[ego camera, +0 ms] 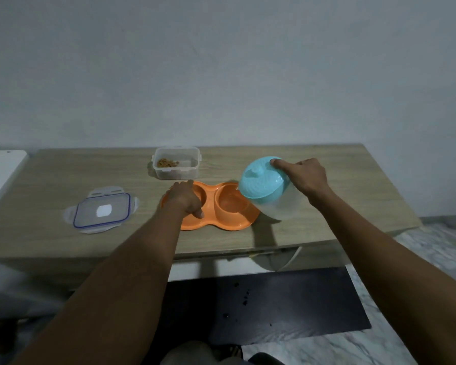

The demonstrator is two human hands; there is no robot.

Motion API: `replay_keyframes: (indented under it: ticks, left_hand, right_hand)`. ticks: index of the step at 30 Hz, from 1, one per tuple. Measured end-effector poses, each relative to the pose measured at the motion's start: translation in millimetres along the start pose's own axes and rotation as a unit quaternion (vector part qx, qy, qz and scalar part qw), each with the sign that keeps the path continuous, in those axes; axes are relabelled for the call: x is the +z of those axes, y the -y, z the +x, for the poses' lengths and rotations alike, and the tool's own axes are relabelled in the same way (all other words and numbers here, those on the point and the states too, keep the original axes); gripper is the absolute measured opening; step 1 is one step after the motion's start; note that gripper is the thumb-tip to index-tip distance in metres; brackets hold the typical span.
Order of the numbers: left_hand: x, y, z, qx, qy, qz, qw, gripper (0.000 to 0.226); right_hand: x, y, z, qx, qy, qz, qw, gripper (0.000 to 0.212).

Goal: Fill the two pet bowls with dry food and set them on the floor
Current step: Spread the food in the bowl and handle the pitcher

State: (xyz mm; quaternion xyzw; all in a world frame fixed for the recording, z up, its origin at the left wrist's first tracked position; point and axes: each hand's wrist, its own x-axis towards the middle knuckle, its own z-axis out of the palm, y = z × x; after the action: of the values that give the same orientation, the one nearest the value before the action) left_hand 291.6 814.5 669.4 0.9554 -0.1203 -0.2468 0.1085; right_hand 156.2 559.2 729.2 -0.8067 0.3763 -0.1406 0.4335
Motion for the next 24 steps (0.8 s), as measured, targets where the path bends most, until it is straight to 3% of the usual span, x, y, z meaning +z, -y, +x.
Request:
replay_keyframes:
  ticks: [7, 24]
  left_hand:
    - [2.0, 2.1, 1.5, 0.001, -0.004, -0.019, 1.0, 0.126]
    - [4.5, 2.1, 4.7, -0.008, -0.005, -0.029, 1.0, 0.123]
  right_hand:
    - [2.5, 1.9, -4.8, -0.012, 0.006, -0.068, 0.998, 0.061]
    - [-6.7, 5.1, -5.6, 0.002, -0.004, -0.065, 0.998, 0.062]
